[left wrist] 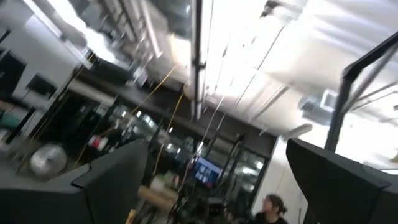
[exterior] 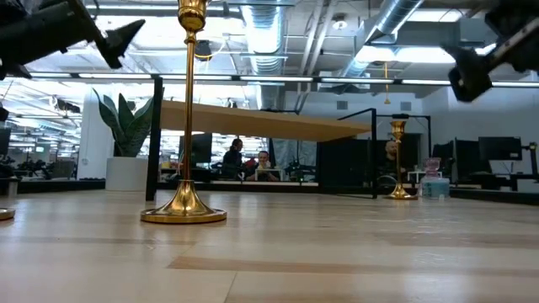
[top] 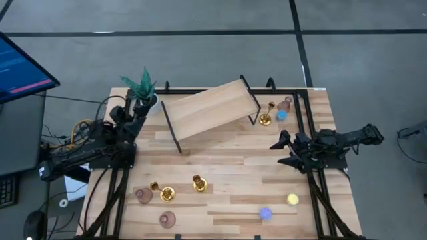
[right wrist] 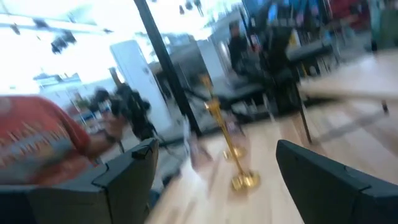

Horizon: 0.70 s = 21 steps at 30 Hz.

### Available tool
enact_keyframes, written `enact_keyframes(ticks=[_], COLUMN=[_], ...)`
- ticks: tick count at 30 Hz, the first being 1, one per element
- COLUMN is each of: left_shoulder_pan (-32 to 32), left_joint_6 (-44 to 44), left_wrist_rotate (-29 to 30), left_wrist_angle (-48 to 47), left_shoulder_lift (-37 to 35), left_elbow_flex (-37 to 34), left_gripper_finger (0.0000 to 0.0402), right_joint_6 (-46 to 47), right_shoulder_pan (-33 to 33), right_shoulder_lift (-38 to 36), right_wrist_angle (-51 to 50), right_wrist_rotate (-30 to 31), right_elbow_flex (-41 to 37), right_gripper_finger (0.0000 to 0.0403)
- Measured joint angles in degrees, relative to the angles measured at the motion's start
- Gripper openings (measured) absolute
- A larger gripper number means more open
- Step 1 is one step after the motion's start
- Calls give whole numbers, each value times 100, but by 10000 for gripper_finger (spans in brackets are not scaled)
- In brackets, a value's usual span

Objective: Pick & Place candle stick holders
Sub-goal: Put the bottom left gold candle holder on the shelf

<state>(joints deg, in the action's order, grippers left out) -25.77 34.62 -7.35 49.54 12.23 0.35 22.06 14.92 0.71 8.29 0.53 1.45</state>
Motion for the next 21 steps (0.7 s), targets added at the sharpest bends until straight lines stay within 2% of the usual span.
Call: enact_keyframes(ticks=[6,10,13,21], left_shoulder_pan=[0,-1,-1,0], left_joint_6=[-357,-316,-371,-797], left_wrist_rotate=[-212,-339,-340,-258], left_wrist_angle=[565,866,1026,1011], left_shoulder_lift=[0,0,-2,166], left_elbow_flex=[1,1,1,155], left_gripper_finger=[385,385,385,385], right_joint_6=[-12,-148,-119,-392], right_shoulder_pan=[-9,-7,-7,-7], right_shoulder_lift=[-2,-2,-2,-2], right_wrist_angle=[1185,1555,1564,1631], right_wrist_rotate=[6,263,765,2580], right_elbow_flex=[7,11,11,11], right_gripper_finger=[317,317,317,317])
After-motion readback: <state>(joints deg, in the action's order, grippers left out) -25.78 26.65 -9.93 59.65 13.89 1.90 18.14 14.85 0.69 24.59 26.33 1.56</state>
